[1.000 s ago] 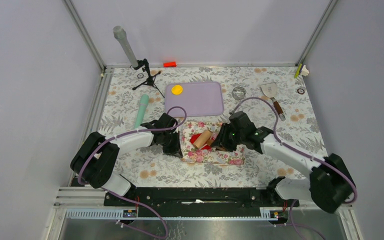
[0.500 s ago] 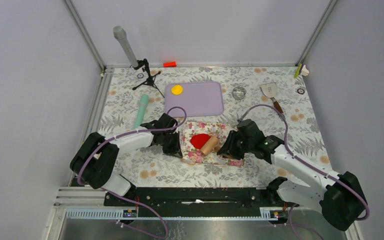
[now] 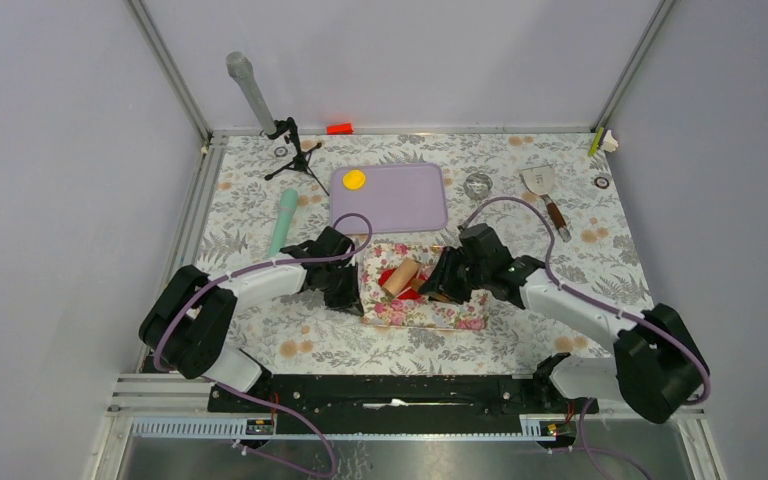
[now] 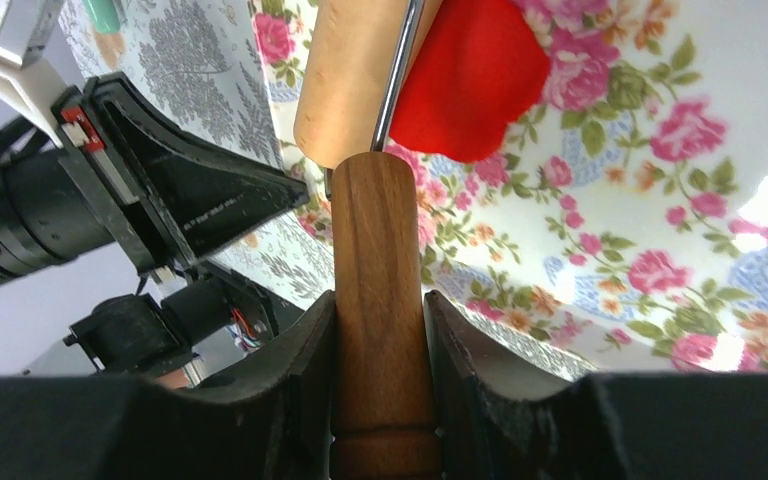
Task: Roll out the dumpling wrappers from the dough
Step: Flatten out the dough on the work surface.
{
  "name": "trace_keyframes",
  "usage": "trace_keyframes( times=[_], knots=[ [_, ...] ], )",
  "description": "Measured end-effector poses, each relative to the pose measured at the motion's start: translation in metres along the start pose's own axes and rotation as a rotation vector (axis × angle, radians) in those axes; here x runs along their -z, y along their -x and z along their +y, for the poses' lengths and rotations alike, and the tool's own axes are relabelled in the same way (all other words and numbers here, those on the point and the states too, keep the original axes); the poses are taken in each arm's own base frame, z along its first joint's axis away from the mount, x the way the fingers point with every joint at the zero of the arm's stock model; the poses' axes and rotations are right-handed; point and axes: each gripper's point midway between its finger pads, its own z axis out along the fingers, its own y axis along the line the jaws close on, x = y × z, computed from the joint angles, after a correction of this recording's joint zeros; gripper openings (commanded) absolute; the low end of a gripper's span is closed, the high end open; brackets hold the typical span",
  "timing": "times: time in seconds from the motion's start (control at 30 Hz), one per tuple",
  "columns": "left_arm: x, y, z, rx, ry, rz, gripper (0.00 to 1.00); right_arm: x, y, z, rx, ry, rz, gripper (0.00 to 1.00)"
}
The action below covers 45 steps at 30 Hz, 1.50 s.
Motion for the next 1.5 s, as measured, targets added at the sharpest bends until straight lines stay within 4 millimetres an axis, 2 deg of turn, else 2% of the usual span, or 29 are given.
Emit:
trace_keyframes(
  times=[0.23,0.37,0.53,0.63,0.73,0.9,0.97,1.1,1.3,1.4,1.5],
  knots=[
    [0.000,-0.001,-0.001,-0.002,-0.003,0.003,0.00,0.032,-0.023,-0.029,-0.020,-0.072,0.004,0.00],
    [0.000,-0.001,0.000,-0.004,-0.002,0.002,0.00,0.025,-0.019,-0.024,-0.025,-0.069,0.017,0.00],
    [0.001,0.001,0.003,-0.001,0.012,-0.011,0.00,-0.004,0.003,0.003,-0.018,-0.030,0.038,0.00],
    [0.001,0.001,0.003,-0.001,0.012,-0.013,0.00,-0.012,0.009,0.010,-0.007,0.000,0.031,0.00],
    [0.001,0.001,0.003,-0.002,0.012,-0.013,0.00,-0.005,0.003,0.002,-0.003,0.010,0.012,0.00],
    [0.001,0.001,0.003,-0.005,0.010,-0.013,0.00,0.020,-0.014,-0.024,-0.027,-0.027,0.006,0.00],
    [0.001,0.001,0.003,-0.007,0.009,-0.014,0.00,0.025,-0.016,-0.027,-0.036,-0.042,0.008,0.00],
    [0.001,0.001,0.003,-0.011,0.011,-0.015,0.00,0.019,-0.010,-0.021,-0.041,-0.053,0.025,0.00],
    [0.002,0.004,0.005,-0.012,0.021,-0.027,0.00,-0.009,0.015,0.003,-0.023,-0.017,0.036,0.00],
    [0.002,0.004,0.005,-0.013,0.020,-0.029,0.00,-0.005,0.015,0.004,-0.012,0.003,0.015,0.00],
    [0.002,0.003,0.003,-0.020,0.010,-0.023,0.00,0.009,0.006,-0.007,-0.011,-0.011,-0.004,0.00]
  ],
)
